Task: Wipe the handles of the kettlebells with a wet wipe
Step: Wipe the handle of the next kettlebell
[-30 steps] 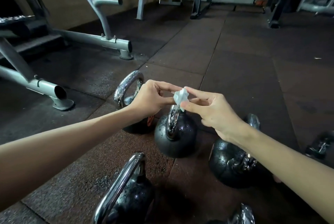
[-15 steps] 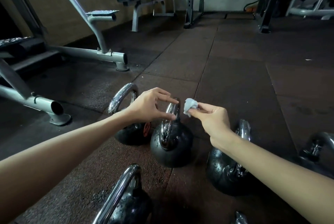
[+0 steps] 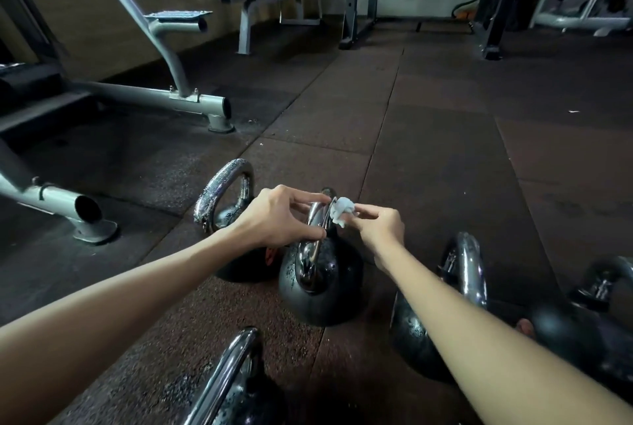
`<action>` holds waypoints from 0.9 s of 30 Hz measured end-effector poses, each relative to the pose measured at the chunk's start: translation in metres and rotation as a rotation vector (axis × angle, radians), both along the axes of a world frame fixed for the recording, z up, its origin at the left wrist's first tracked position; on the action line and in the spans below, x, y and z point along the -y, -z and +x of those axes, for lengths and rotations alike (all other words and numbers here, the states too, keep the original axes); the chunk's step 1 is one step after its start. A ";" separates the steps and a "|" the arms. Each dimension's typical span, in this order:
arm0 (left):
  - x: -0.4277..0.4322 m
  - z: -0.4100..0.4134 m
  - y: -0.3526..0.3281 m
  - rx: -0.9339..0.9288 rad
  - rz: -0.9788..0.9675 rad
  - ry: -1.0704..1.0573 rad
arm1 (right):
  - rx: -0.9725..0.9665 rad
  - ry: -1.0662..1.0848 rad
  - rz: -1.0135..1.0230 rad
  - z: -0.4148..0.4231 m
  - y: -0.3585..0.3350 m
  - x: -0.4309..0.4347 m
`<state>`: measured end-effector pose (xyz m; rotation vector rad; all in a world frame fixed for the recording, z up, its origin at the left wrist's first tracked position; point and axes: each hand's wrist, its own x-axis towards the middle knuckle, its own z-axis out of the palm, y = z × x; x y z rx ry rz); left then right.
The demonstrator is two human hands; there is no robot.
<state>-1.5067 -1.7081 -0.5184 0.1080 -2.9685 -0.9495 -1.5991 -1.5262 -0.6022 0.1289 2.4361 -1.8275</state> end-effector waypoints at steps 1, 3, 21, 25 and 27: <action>0.002 -0.001 0.001 0.003 0.003 -0.002 | 0.000 -0.009 -0.010 0.001 0.007 0.003; 0.007 -0.003 0.002 0.022 0.014 -0.001 | -0.036 -0.050 0.021 0.003 0.015 0.008; 0.052 -0.006 -0.004 0.097 0.110 -0.083 | -0.217 -0.144 0.070 -0.002 0.025 0.048; 0.058 -0.003 -0.002 0.133 0.173 -0.075 | -0.270 -0.177 0.124 -0.008 0.020 0.064; 0.056 -0.003 -0.003 0.135 0.179 -0.068 | -0.307 -0.149 0.126 -0.013 0.020 0.065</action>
